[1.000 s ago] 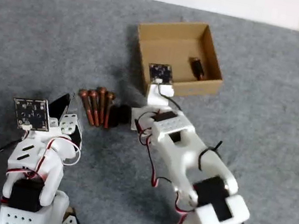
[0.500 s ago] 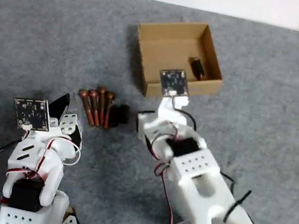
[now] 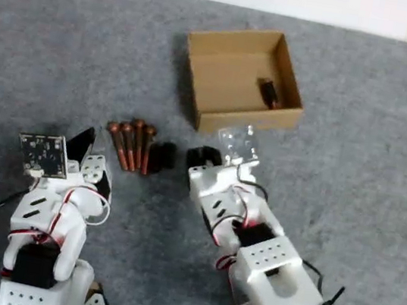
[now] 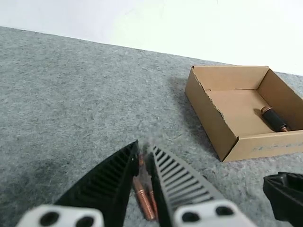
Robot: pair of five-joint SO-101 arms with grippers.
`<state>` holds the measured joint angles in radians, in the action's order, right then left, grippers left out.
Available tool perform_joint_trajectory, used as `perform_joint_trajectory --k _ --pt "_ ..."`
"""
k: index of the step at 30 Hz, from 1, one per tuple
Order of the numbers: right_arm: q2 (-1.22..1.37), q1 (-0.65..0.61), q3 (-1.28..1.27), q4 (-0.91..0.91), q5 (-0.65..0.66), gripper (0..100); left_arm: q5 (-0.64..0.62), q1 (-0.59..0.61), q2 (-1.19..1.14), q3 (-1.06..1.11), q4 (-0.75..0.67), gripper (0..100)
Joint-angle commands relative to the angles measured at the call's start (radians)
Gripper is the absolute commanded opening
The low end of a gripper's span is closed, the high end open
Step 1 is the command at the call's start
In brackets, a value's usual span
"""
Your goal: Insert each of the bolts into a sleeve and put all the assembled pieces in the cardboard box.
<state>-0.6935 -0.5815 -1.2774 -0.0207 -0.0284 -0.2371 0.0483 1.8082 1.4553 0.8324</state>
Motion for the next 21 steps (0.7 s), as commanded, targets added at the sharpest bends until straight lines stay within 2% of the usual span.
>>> perform_joint_trajectory --k 1,5,8,11,14,21 --pt "-0.035 -0.002 0.004 0.031 0.014 0.4 0.003 0.007 0.005 -0.044 0.003 5" --pt "-0.035 0.002 0.001 0.008 0.014 0.4 0.003 0.007 -0.004 -0.050 0.006 5" --pt "-0.035 0.002 0.005 -0.125 0.014 0.4 0.000 -0.013 -0.015 -0.084 0.021 5" --pt "-0.035 0.004 0.002 -0.216 0.014 0.4 -0.038 -0.030 -0.133 -0.139 0.037 5" --pt "-0.036 0.021 0.005 -0.217 0.012 0.4 -0.037 -0.025 -0.384 -0.240 0.025 5" --pt "-0.036 0.058 0.005 -0.217 0.014 0.4 -0.034 0.010 -1.213 -0.607 -0.021 5"
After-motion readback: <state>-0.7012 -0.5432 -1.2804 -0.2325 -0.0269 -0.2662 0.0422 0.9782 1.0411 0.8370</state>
